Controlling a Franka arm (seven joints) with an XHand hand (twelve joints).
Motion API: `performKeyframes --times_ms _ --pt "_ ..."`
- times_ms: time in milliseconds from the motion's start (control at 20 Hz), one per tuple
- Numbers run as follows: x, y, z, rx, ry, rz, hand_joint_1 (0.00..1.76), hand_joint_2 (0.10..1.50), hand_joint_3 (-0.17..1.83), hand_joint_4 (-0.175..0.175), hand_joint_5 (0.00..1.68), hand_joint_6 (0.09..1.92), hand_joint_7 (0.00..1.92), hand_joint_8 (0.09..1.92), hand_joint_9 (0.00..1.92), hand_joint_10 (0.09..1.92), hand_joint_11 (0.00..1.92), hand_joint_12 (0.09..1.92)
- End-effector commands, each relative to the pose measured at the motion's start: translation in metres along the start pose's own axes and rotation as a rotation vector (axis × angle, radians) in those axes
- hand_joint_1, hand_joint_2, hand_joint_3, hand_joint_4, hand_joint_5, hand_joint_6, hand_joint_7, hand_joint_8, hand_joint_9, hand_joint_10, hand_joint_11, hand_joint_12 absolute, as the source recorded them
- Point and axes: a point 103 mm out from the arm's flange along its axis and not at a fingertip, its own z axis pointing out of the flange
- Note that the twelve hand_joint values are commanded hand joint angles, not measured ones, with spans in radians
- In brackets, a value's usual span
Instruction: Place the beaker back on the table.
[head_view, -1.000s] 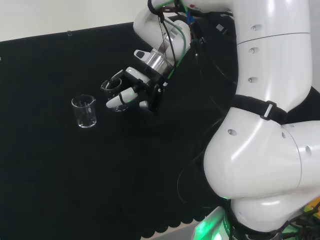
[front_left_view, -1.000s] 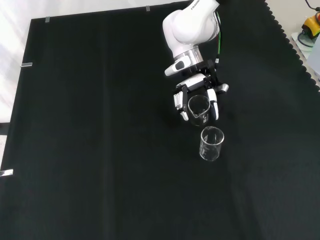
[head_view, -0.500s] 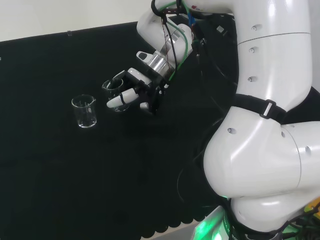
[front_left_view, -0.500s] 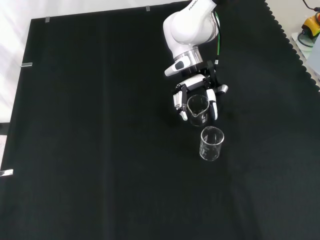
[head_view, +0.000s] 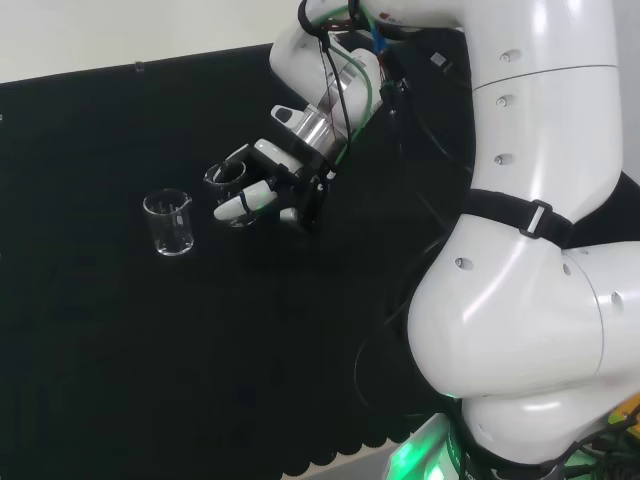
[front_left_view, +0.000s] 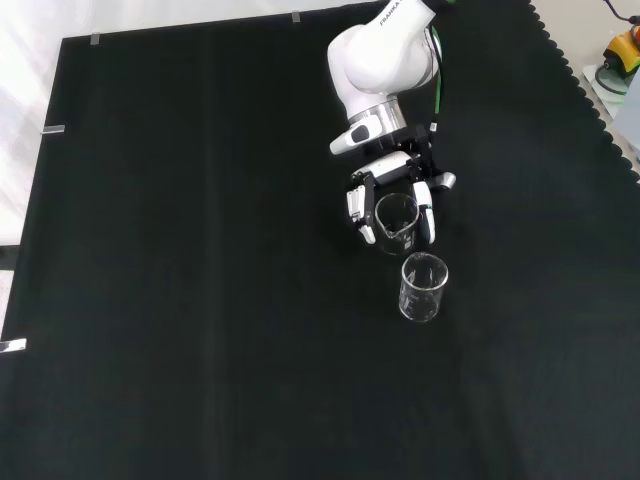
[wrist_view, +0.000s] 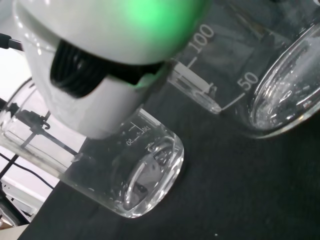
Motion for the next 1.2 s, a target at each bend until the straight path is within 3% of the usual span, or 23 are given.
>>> performKeyframes --times_ms 50,1200 --pt "-0.0049 -0.0013 0.0011 -0.004 0.008 0.008 1.33 0.55 0.74 -0.175 1.42 0.39 1.5 0.32 1.66 0.18 1.25 0.66" --pt "-0.0117 -0.0036 0.0022 -0.018 -0.008 0.029 1.33 0.55 0.73 -0.175 1.43 0.38 1.51 0.3 1.67 0.16 1.25 0.67"
